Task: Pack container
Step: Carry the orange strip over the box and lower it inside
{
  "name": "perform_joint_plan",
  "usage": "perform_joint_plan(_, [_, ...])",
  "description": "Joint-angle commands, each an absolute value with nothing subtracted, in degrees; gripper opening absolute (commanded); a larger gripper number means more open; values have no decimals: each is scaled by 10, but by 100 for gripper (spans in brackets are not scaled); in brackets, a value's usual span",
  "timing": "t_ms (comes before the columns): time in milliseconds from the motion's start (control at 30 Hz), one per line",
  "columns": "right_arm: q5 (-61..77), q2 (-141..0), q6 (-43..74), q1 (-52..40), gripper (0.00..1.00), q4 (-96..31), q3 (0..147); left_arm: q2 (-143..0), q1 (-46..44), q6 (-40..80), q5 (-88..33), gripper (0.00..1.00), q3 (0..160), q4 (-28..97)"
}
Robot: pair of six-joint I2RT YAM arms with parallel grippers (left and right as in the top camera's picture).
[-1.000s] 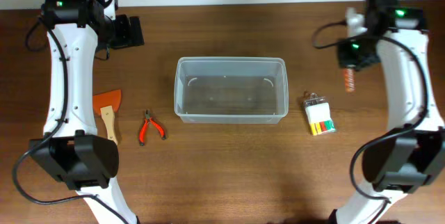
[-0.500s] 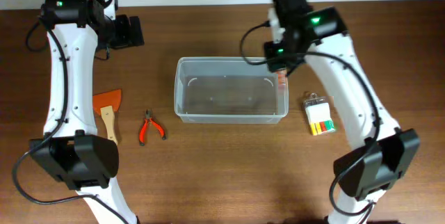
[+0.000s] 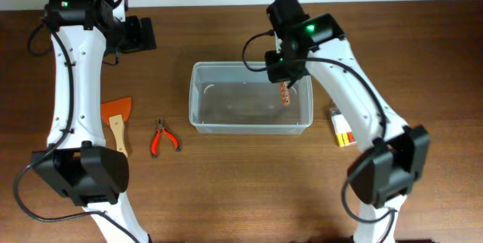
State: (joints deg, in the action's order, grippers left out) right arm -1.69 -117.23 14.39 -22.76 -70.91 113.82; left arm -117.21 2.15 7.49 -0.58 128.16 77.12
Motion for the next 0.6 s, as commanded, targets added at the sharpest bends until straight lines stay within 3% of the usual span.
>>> perform_joint_plan(0, [-22,-1200,156,-229,4,-710,1147,-1166,22,72,0,99,1286,771])
perform_joint_plan(567, [-22,-1278,155,-229,4,-716,1146,-1166,22,72,0,99,1286,771])
